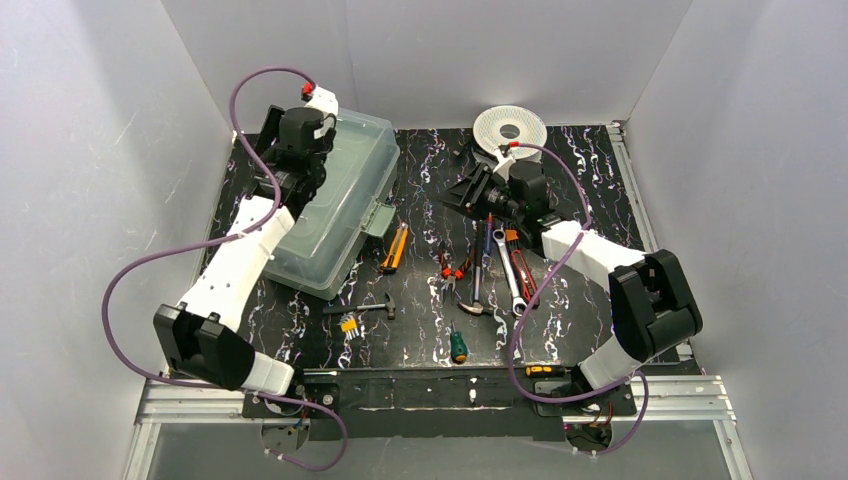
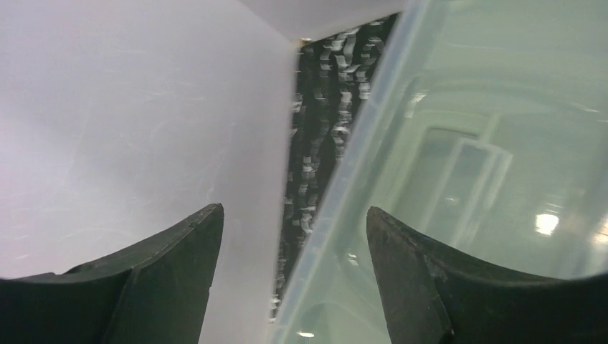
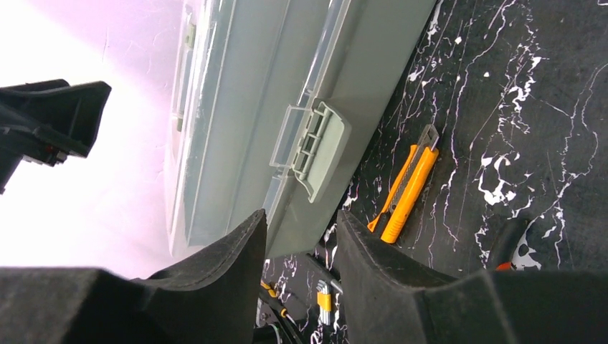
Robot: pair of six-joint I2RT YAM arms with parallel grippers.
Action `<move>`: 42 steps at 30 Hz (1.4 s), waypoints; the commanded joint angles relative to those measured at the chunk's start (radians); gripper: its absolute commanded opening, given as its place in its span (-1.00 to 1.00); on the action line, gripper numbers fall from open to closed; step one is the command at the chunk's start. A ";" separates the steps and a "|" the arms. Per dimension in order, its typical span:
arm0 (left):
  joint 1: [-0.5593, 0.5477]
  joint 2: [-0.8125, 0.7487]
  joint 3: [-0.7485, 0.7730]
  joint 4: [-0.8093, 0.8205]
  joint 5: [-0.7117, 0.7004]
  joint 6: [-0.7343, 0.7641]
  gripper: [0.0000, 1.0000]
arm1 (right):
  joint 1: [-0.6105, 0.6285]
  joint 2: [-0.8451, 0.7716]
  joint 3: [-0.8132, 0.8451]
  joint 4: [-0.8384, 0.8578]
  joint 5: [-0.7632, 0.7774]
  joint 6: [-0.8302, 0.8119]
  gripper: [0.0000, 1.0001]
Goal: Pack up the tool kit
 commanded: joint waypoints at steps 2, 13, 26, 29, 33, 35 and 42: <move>0.094 -0.014 0.121 -0.301 0.337 -0.313 0.45 | 0.011 -0.061 0.091 -0.156 0.071 -0.021 0.10; 0.330 0.139 0.310 -0.511 0.809 -0.594 0.78 | 0.170 -0.053 0.312 -0.487 0.316 0.021 0.49; 0.805 0.118 -0.001 -0.149 1.456 -0.976 0.79 | 0.354 0.229 0.866 -0.843 0.502 0.070 0.37; 0.810 0.116 -0.077 -0.082 1.497 -1.032 0.82 | 0.383 0.310 1.017 -0.925 0.516 0.073 0.32; 0.810 0.090 -0.262 0.124 1.578 -1.174 0.82 | 0.393 0.434 1.227 -1.011 0.495 0.091 0.31; 0.793 0.089 -0.303 0.160 1.609 -1.193 0.80 | 0.393 0.463 1.266 -1.005 0.475 0.084 0.30; 0.678 0.030 -0.438 0.281 1.702 -1.248 0.75 | 0.350 0.483 1.278 -0.960 0.392 0.044 0.31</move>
